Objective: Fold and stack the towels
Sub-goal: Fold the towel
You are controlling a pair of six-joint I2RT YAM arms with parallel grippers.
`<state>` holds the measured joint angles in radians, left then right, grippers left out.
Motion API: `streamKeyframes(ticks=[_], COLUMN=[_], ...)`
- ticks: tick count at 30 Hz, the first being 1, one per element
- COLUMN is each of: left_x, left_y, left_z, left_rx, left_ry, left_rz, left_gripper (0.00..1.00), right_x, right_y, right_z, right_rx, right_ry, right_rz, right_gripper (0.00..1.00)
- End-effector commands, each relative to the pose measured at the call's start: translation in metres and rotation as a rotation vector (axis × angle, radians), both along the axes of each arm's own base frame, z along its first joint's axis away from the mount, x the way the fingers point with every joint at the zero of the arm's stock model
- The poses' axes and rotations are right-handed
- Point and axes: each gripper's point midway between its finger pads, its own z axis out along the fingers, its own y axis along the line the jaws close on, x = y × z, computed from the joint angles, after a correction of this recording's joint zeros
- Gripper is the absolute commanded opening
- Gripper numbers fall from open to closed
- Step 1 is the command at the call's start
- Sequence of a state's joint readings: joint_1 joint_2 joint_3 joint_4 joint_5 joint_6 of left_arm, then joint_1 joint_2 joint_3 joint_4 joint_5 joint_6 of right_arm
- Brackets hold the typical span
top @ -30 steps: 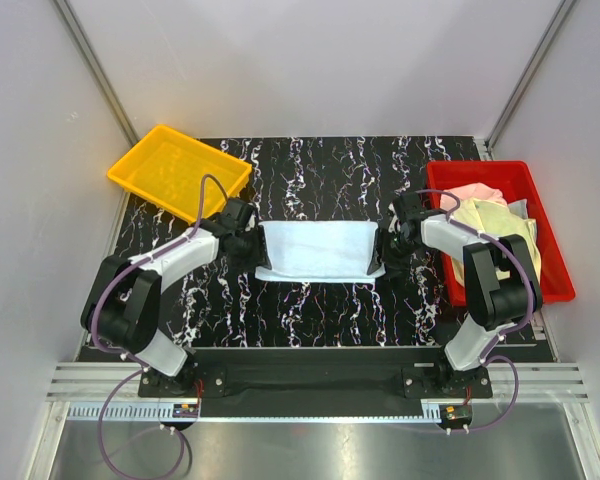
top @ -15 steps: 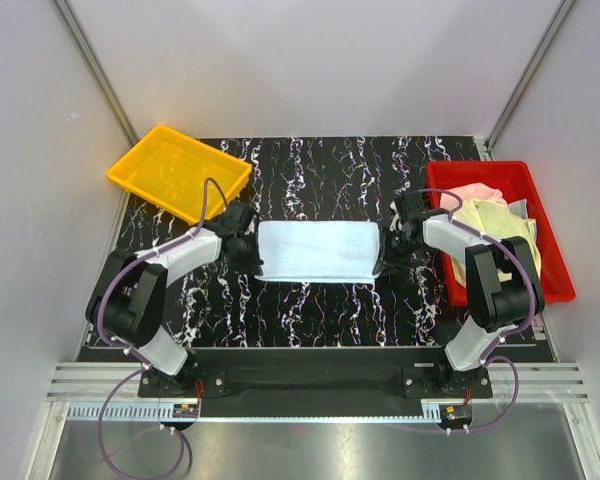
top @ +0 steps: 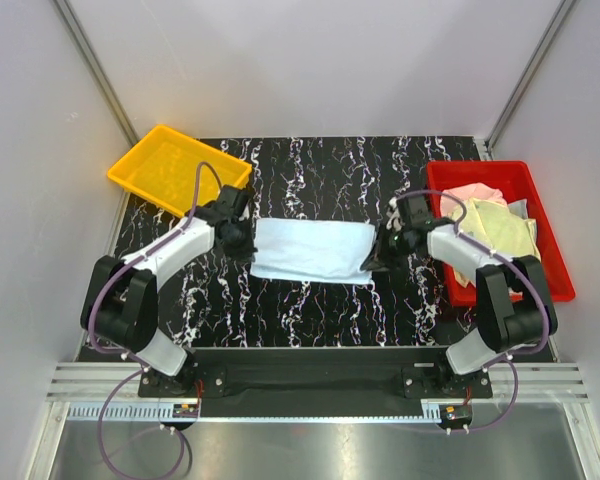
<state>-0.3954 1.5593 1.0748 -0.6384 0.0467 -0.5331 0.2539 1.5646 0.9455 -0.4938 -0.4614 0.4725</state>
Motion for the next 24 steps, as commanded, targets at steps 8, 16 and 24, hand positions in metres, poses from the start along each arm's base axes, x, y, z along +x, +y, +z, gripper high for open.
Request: streamKeyframes(ticks=[8, 16, 24], left_x=[-0.02, -0.012, 0.017], left_y=[0.023, 0.042, -0.002], left_z=[-0.038, -0.024, 0.04], left_rx=[0.055, 0.168, -0.001], left_ry=[0.046, 0.033, -0.113], left_rz=[-0.026, 0.027, -0.05], left_gripper=[0.0, 0.33, 0.37], right_x=[-0.022, -0.032, -0.002], right_y=[0.006, -0.011, 0.015], right_z=[-0.037, -0.021, 0.025], right_rx=[-0.023, -0.112, 0.002], right_ry=[0.025, 0.021, -0.076], right_rz=[-0.06, -0.065, -0.033], right_gripper=[0.13, 0.37, 0.27])
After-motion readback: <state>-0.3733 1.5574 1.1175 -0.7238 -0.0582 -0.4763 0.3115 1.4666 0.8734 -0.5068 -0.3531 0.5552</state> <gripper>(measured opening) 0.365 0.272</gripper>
